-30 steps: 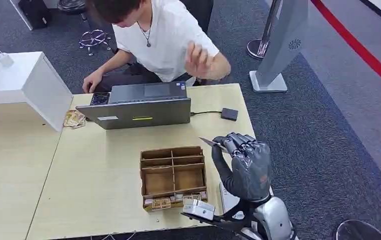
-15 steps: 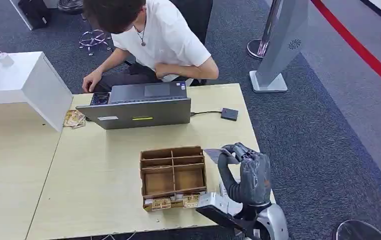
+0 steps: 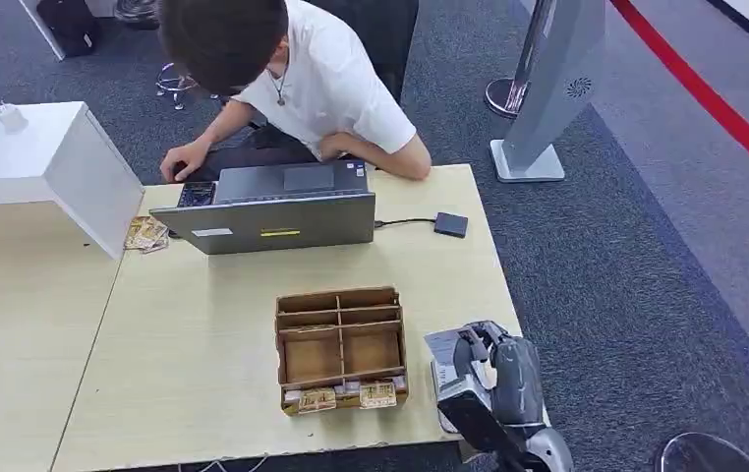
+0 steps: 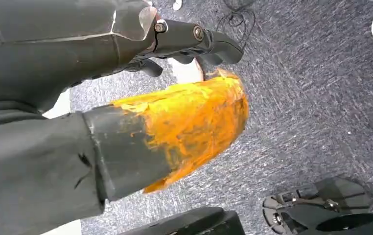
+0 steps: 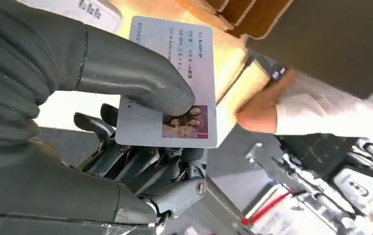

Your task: Pass the card to the sensor for recognition and then transmit it.

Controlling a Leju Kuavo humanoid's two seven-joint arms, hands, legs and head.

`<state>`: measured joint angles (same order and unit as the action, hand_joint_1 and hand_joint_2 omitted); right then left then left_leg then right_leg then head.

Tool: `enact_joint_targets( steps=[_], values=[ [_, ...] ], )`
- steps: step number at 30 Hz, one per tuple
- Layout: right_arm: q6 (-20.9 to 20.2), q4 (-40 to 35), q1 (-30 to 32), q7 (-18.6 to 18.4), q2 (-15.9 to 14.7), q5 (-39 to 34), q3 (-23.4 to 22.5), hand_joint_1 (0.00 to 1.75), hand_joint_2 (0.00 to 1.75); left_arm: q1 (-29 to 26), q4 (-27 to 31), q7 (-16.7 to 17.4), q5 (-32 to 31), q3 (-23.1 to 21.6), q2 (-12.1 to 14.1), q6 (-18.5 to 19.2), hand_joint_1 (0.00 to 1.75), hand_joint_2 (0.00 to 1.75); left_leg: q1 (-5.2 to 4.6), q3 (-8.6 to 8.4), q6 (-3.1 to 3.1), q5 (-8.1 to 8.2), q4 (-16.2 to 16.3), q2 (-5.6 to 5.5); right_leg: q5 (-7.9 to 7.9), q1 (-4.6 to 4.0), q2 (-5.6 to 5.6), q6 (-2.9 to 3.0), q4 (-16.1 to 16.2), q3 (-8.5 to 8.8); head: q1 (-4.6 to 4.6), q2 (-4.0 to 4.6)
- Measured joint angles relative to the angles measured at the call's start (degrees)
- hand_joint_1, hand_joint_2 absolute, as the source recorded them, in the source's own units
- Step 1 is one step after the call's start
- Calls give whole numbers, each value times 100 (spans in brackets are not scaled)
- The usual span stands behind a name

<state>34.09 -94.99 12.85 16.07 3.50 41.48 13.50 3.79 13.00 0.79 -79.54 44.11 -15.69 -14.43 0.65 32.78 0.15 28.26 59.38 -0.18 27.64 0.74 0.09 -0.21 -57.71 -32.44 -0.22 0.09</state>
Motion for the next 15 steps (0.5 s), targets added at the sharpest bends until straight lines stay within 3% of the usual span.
enact_joint_targets(
  steps=[15],
  values=[
    [-454,494,53,269,221,-634,-607,175,175,-3,0,20,9,15,24,-2,0,0,0,0,0,0,0,0,0,0,0,0,0,0,0,0]
  ],
)
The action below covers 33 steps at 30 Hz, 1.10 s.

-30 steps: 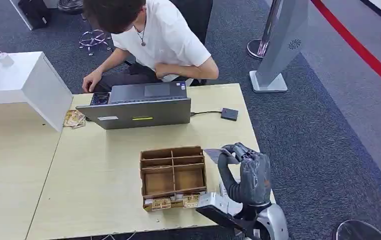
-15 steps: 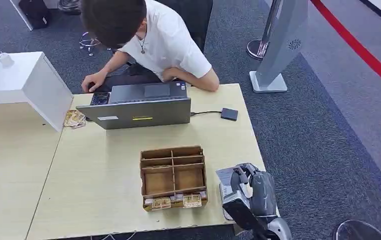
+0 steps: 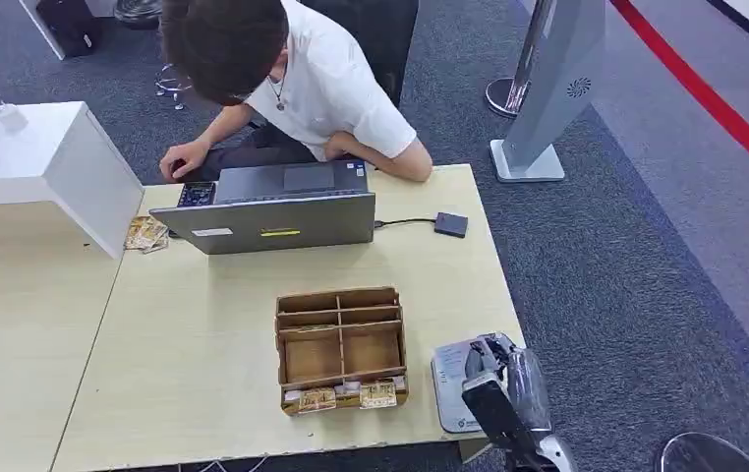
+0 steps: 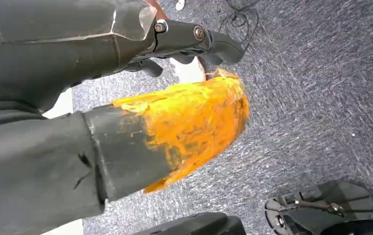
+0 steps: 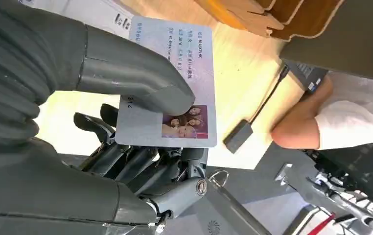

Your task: Pass the card to the sensor for recognition and then transmit it.

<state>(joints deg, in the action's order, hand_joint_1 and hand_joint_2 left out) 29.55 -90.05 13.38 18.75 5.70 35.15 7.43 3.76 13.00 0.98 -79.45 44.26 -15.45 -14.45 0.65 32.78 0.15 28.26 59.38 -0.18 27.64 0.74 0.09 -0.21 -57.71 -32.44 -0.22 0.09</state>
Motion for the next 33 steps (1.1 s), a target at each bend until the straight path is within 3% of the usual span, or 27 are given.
enact_joint_targets(
  steps=[33],
  values=[
    [-448,960,-202,-120,155,66,-496,175,175,0,0,-28,9,9,0,4,0,0,0,0,0,0,0,0,0,0,0,0,0,0,0,0]
  ],
)
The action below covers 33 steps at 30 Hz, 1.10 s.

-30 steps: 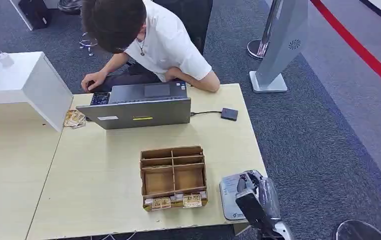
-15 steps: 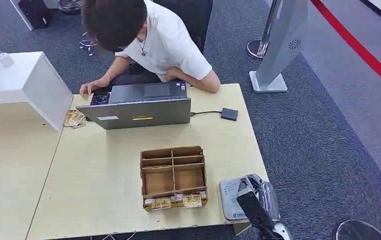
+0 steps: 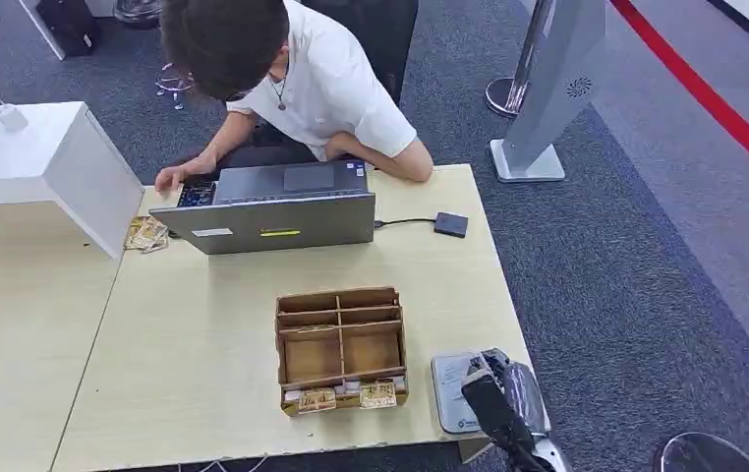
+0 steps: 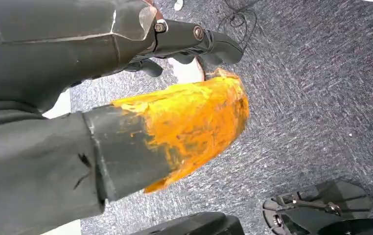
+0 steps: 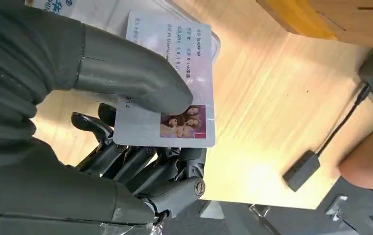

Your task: Pass the card to the sensor for recognition and then transmit it.

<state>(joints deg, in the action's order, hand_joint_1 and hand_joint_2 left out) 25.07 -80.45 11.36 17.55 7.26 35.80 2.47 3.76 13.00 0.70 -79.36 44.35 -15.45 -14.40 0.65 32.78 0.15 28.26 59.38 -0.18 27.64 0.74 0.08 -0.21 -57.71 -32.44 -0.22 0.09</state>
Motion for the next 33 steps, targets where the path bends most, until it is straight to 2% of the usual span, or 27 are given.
enact_joint_targets(
  steps=[16,27,33],
  values=[
    [-76,240,-89,-197,0,265,-74,175,175,-1,0,15,-2,2,2,0,0,0,0,0,0,0,0,0,0,0,0,0,0,0,0,0],
    [339,459,-197,-546,0,1162,-74,175,175,-1,0,66,-35,7,2,15,0,0,0,-2,0,0,0,1,0,0,0,0,0,1,0,0],
    [433,573,-283,-619,0,1338,-70,175,175,-1,0,66,-55,7,2,17,0,0,0,-6,0,0,0,1,0,0,0,0,0,6,0,0]
  ],
)
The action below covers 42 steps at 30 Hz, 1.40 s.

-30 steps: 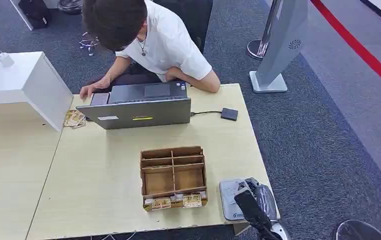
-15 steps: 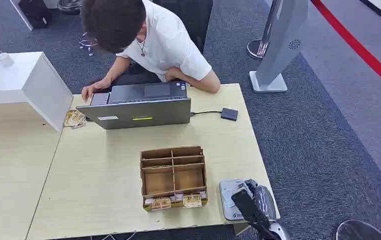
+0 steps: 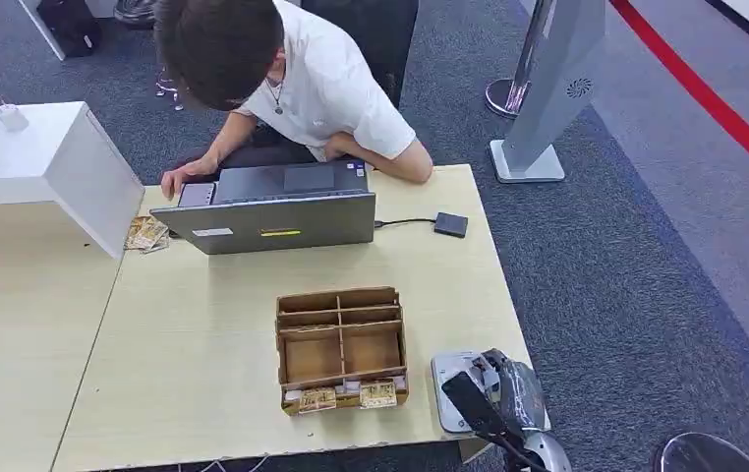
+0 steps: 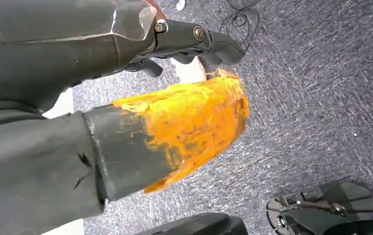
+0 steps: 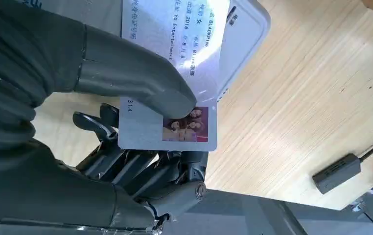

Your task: Pass the card to the sensor for recognition and then transmit it.

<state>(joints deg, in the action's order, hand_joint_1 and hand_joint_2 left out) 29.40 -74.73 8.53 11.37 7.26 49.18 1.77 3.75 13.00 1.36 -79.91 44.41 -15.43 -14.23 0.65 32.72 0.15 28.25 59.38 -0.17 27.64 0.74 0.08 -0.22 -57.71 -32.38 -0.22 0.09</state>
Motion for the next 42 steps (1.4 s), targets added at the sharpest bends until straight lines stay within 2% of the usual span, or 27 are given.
enact_joint_targets(
  steps=[8,15,20,30,42],
  values=[
    [70,50,-44,-103,0,166,4,175,175,0,0,20,-35,0,0,0,0,0,0,-7,0,0,0,0,0,0,0,-1,0,7,0,0],
    [485,116,-60,-507,0,947,31,175,175,0,0,33,-57,0,-2,44,0,0,0,-9,0,0,0,0,-1,0,1,-1,0,10,-2,0],
    [673,186,-71,-660,-2,1279,31,175,175,0,0,33,-85,0,-2,50,0,0,0,-9,0,0,0,0,-1,0,0,-2,0,10,0,0],
    [804,127,-83,-702,-2,1455,-9,175,175,-1,0,52,-142,0,-2,85,0,0,0,-9,0,0,0,0,-1,0,0,-2,0,10,0,0],
    [1025,-396,-57,-706,0,1838,-136,175,175,-1,0,35,-206,0,-11,101,0,0,-1,-8,0,0,1,0,-2,1,0,-2,0,8,0,0]
  ],
)
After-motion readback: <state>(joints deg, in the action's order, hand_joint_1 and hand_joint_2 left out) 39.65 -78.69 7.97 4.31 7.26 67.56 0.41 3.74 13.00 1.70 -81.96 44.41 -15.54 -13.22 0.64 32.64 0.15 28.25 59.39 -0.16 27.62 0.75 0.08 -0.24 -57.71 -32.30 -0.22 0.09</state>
